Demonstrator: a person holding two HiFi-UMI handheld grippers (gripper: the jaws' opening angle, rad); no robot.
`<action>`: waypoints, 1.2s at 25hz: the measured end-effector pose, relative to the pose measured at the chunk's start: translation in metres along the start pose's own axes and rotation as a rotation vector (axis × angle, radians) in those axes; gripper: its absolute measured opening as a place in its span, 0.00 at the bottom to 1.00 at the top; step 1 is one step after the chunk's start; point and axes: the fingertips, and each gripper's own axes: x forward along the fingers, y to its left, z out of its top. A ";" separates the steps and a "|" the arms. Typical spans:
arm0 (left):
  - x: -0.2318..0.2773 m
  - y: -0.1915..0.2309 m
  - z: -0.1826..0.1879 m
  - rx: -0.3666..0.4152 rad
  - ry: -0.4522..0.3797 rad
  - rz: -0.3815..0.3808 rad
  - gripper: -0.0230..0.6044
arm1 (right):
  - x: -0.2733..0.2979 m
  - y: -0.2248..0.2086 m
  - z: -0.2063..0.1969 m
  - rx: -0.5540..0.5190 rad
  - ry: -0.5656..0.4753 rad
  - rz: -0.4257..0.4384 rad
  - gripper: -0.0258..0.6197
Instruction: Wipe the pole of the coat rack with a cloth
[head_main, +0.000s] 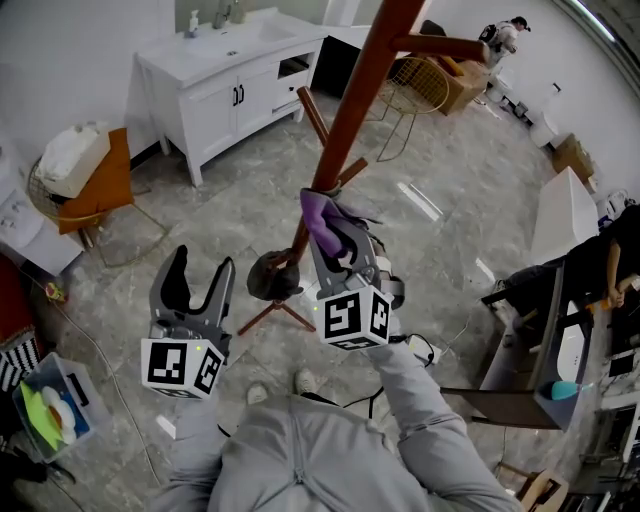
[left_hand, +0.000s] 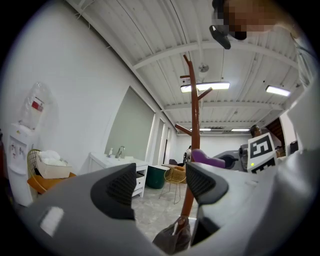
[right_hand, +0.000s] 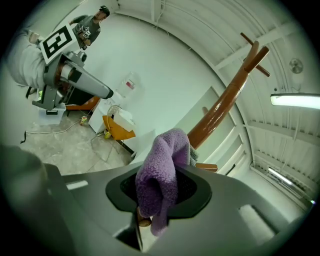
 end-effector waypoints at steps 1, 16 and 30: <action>0.002 -0.001 0.000 -0.001 0.000 -0.002 0.57 | -0.001 0.001 -0.002 0.000 0.004 0.012 0.17; 0.023 -0.028 0.004 0.008 -0.020 -0.032 0.57 | -0.070 -0.157 0.038 0.096 -0.168 -0.324 0.17; 0.003 0.001 0.000 0.005 -0.017 0.082 0.57 | 0.018 -0.093 0.010 -0.108 -0.001 -0.077 0.17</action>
